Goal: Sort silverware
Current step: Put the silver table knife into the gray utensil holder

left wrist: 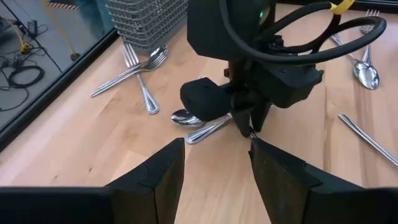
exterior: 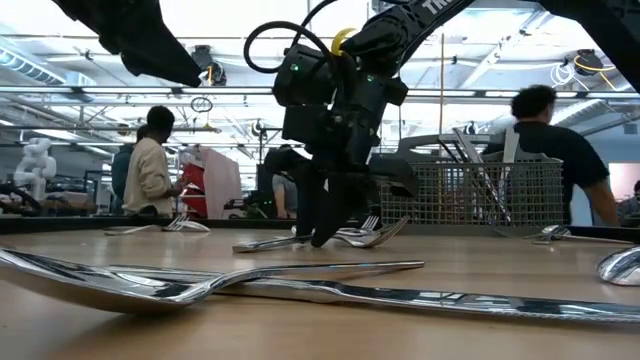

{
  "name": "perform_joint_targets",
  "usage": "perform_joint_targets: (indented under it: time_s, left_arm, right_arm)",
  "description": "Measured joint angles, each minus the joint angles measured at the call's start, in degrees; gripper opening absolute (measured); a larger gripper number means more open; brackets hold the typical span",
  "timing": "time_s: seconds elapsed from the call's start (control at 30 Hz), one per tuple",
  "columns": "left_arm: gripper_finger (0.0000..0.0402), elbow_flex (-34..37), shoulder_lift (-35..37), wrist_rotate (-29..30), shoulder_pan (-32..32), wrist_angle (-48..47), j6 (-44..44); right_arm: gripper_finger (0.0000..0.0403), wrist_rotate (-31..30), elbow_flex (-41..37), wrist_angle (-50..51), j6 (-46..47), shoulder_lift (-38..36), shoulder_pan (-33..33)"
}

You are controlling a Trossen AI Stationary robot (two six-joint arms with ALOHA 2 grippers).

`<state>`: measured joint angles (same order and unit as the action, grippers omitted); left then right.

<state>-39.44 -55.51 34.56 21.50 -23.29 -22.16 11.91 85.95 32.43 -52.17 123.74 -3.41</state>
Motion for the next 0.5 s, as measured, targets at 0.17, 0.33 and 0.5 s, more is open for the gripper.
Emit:
perform_joint_targets:
  time_s: [0.17, 0.33, 0.5]
  left_arm:
    - [0.0192, 0.00, 0.00, -0.01, 0.00, 0.00, 0.01]
    - [0.0192, 0.00, 0.00, -0.01, 0.00, 0.01, 0.02]
    - [0.0192, 0.00, 0.00, -0.04, 0.00, 0.02, 0.02]
  right_arm:
    - [0.0041, -0.19, -0.07, -0.03, 0.29, 0.02, -0.08]
    - [0.0014, -1.38, -0.17, -1.99, 0.66, -0.33, 0.21]
    - [0.0021, -2.97, -0.39, -6.87, 5.08, -1.35, 0.02]
